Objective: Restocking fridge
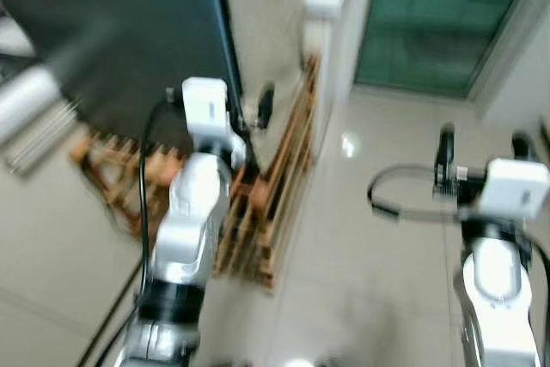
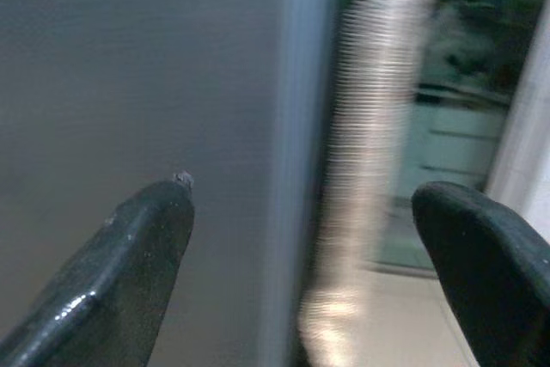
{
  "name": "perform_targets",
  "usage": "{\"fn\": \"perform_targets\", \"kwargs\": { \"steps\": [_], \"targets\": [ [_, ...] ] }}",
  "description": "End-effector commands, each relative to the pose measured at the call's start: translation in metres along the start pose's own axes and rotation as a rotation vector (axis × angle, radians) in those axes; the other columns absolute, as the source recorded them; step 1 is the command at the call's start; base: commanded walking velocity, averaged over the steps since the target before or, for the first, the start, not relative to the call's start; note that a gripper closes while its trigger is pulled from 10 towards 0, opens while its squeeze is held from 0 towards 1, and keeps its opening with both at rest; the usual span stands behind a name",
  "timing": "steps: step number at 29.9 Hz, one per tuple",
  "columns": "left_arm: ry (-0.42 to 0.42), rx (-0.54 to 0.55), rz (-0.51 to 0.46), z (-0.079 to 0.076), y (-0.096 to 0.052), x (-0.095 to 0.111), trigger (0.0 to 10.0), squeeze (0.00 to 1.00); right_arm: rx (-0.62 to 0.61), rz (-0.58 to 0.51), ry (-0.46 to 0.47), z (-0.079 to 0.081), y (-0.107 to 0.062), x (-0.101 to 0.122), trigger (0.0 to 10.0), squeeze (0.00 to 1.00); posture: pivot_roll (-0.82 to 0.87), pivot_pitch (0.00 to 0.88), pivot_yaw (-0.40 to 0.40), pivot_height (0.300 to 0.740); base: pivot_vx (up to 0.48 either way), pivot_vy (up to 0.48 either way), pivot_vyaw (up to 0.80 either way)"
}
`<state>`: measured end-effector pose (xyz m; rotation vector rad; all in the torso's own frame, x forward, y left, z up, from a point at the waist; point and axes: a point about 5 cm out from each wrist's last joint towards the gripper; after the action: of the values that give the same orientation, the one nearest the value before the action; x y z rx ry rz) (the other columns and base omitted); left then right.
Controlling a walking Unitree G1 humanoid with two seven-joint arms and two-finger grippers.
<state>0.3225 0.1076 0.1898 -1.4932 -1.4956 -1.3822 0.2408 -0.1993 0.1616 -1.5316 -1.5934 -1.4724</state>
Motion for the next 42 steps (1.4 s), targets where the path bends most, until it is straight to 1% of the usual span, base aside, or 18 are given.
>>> {"fn": "perform_targets", "kwargs": {
  "steps": [1,8,14,20,22,24,25,28,29,31,32,33,35,37,42],
  "targets": [
    [-0.006,0.012,-0.014,0.001,0.001,0.004,10.0,0.00,0.007,-0.009,-0.004,-0.001,0.001,0.001,10.0,0.46,-0.21,0.079,0.066,0.732,0.000,0.000,0.00],
    [0.005,0.011,-0.023,0.004,0.000,0.011,10.0,0.00,0.032,-0.005,0.003,0.002,0.001,0.001,10.0,0.46,-0.21,0.073,0.064,0.732,0.000,0.000,0.00],
    [0.008,0.006,-0.009,0.004,0.002,0.009,10.0,0.00,0.039,0.001,0.007,0.004,0.002,0.000,10.0,0.46,-0.21,0.068,0.066,0.732,0.000,0.000,0.00],
    [0.002,-0.002,0.004,0.003,0.002,0.008,10.0,0.00,0.039,0.007,-0.003,0.003,0.004,-0.002,10.0,0.47,-0.21,0.060,0.068,0.732,0.000,0.000,-0.76],
    [0.002,-0.019,0.019,0.002,-0.001,0.007,10.0,0.00,0.041,0.010,-0.009,0.002,0.004,-0.004,10.0,0.47,-0.21,0.053,0.066,0.732,0.000,0.000,0.00],
    [-0.019,-0.043,0.042,0.001,-0.006,0.005,10.0,0.00,0.044,0.007,-0.011,0.002,0.003,-0.003,10.0,0.47,-0.21,0.049,0.066,0.732,0.000,0.000,0.00],
    [-0.019,-0.043,0.042,0.001,-0.006,0.005,10.0,0.00,0.044,0.007,-0.011,0.002,0.003,-0.003,10.0,0.47,-0.21,0.049,0.066,0.732,0.000,0.000,0.00],
    [-0.016,-0.078,0.082,0.003,-0.023,0.003,10.0,0.00,0.041,0.003,-0.013,-0.001,0.002,-0.003,10.0,0.47,-0.20,0.046,0.062,0.732,0.000,0.000,0.00],
    [-0.014,-0.079,0.092,0.004,-0.026,0.002,10.0,0.00,0.039,0.004,-0.014,-0.002,0.002,-0.003,10.0,0.47,-0.20,0.045,0.061,0.732,0.000,0.000,0.00],
    [-0.013,-0.063,0.097,0.005,-0.026,-0.001,10.0,0.00,0.038,0.008,-0.015,-0.003,0.002,-0.005,10.0,0.47,-0.20,0.045,0.061,0.732,0.000,0.000,0.00],
    [-0.014,-0.049,0.092,0.005,-0.024,-0.001,10.0,0.00,0.040,0.010,-0.015,-0.002,0.003,-0.006,10.0,0.47,-0.20,0.044,0.059,0.732,0.000,0.000,0.00],
    [-0.006,-0.023,0.081,0.006,-0.018,-0.001,10.0,0.00,0.042,0.009,-0.014,-0.001,0.004,-0.006,10.0,0.47,-0.19,0.043,0.056,0.732,0.000,0.000,0.00],
    [0.001,-0.013,0.077,0.006,-0.016,-0.001,10.0,0.00,0.042,0.009,-0.013,-0.001,0.005,-0.006,10.0,0.47,-0.19,0.043,0.056,0.732,0.000,0.000,0.00],
    [-0.028,0.000,0.078,0.006,-0.006,-0.002,10.0,0.00,0.044,0.005,-0.009,0.002,0.006,-0.005,10.0,0.47,-0.20,0.042,0.059,0.732,0.000,0.000,0.00],
    [-0.050,-0.012,0.090,0.003,-0.002,-0.001,10.0,0.00,0.039,0.004,-0.011,0.000,0.007,-0.005,10.0,0.47,-0.21,0.043,0.063,0.732,0.000,0.000,0.00]
  ]
}}
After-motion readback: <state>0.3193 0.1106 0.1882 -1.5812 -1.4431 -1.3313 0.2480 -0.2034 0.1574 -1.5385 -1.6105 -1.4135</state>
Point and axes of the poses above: a point about 5 cm out from each wrist's last joint towards the gripper, its own y axis pointing out of the wrist towards the gripper, its own x axis along the axis of the wrist's last joint, z = x × y, and after that the axes turned 9 degrees about -y, right-handed
